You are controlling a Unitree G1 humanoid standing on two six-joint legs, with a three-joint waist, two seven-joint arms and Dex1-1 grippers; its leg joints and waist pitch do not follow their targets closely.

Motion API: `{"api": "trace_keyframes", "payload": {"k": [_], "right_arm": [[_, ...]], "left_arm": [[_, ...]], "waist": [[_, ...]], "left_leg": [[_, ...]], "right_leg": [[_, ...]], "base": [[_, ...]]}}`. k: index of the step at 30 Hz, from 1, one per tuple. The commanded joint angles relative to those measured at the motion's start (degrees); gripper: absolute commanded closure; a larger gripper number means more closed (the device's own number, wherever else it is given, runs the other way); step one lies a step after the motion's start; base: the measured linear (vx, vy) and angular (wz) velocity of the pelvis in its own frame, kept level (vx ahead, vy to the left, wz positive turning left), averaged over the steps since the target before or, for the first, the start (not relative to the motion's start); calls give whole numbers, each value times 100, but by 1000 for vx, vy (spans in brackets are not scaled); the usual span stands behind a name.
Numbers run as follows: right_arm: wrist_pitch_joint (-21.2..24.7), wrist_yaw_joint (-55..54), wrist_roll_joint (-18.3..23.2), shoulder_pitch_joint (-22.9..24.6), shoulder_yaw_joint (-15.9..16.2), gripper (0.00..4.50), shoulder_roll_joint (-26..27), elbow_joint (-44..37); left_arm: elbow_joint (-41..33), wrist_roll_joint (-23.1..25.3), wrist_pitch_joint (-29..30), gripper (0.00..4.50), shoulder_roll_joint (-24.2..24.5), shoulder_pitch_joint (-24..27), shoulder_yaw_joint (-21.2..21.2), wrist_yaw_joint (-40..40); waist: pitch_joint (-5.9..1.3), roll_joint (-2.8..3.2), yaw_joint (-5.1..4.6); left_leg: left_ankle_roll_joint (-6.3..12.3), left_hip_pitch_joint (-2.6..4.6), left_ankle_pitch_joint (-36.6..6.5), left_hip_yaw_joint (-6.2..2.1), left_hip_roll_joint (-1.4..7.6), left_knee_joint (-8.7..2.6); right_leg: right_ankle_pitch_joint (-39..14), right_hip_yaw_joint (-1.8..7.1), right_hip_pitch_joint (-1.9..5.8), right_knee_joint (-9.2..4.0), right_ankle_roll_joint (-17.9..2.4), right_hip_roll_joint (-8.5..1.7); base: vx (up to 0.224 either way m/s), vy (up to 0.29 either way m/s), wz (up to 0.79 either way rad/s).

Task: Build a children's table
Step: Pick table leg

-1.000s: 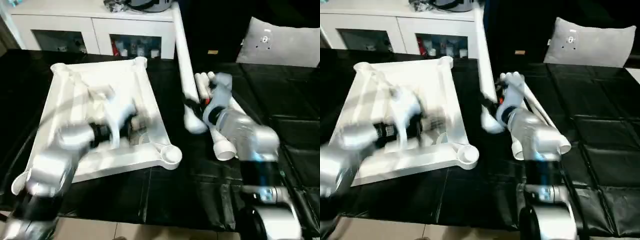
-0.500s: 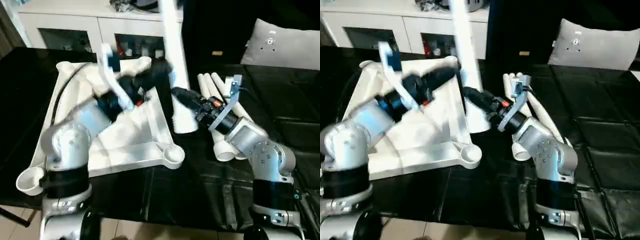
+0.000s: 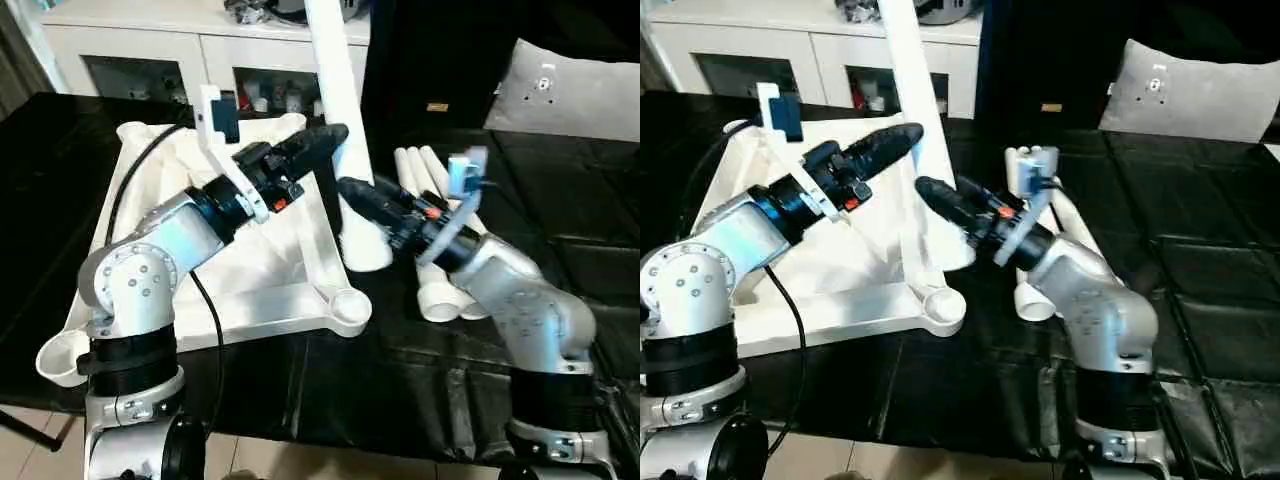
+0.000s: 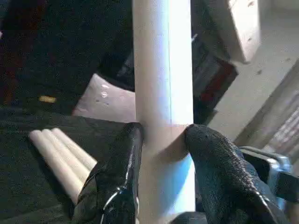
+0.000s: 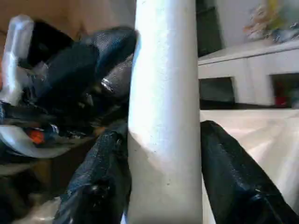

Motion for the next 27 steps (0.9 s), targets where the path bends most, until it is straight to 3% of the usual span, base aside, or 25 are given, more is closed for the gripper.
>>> {"api": "trace_keyframes", "payload": {"k": [1,5,6,10,11,15,18,19,21,23,26,27], "right_arm": [[-288,-205,-334,-38,348,262,66,-37],[-1083,-453,-927,-28,709,263,149,157],[-1083,-453,-927,-28,709,263,149,157],[-1649,-598,-1353,19,941,263,215,369],[-1745,-641,-1413,36,963,263,237,399],[-2166,-769,-1565,142,994,263,274,468],[-2346,-801,-1642,201,999,263,275,472],[-2470,-794,-1673,253,1018,264,279,488],[-2579,-813,-1733,288,1045,264,280,492],[-2676,-835,-1787,327,1079,264,289,485],[-2977,-919,-1958,424,1189,264,303,533],[-3018,-934,-1995,435,1210,264,299,545]], "left_arm": [[-87,177,-82,235,-53,-23,-307,153],[-147,354,-348,235,-130,66,-479,320],[-147,354,-348,270,-130,66,-479,320],[-373,288,-380,305,-261,153,-580,295],[-460,422,-460,249,-146,202,-752,175],[-403,1259,-994,235,410,405,-1442,-99],[-384,1216,-975,235,394,417,-1403,-95],[-392,1171,-941,233,370,430,-1381,-89],[-400,1170,-954,211,388,443,-1402,-126],[-391,1141,-958,197,355,450,-1374,-102],[-296,909,-1054,201,101,435,-1143,61],[-257,834,-1036,178,14,402,-1041,147]], "waist": [[-366,-9,-3],[-369,-7,-11],[-370,-6,-12],[-375,-3,-13],[-368,-25,-14],[-353,-3,-34],[-355,6,-38],[-367,37,-36],[-366,12,-48],[-360,35,-62],[-359,35,-67],[-362,29,-70]], "left_leg": [[107,17,79,-72,292,-386],[48,13,7,-68,290,-384],[48,9,7,-71,293,-385],[101,7,26,-77,305,-384],[137,4,4,-77,305,-393],[156,19,-123,-80,310,-409],[60,26,-108,-74,314,-410],[29,32,-93,-76,312,-402],[23,22,-103,-72,302,-401],[23,23,-188,-73,302,-403],[21,21,-207,-65,299,-394],[25,15,-199,-70,297,-397]], "right_leg": [[321,318,330,-441,-1172,-517],[364,326,338,-438,-1175,-523],[394,327,343,-429,-1184,-522],[612,325,347,-404,-1245,-529],[577,327,348,-409,-1225,-523],[308,331,325,-437,-1073,-511],[363,330,324,-417,-1097,-510],[465,328,320,-401,-1135,-507],[575,332,334,-401,-1178,-501],[537,331,331,-408,-1183,-502],[568,338,331,-414,-1227,-505],[596,335,339,-409,-1238,-499]], "base": [[0,0,0],[0,0,0],[0,0,0],[0,0,0],[0,0,0],[0,0,0],[0,0,0],[0,0,0],[0,0,0],[0,0,0],[0,0,0],[0,0,0]]}}
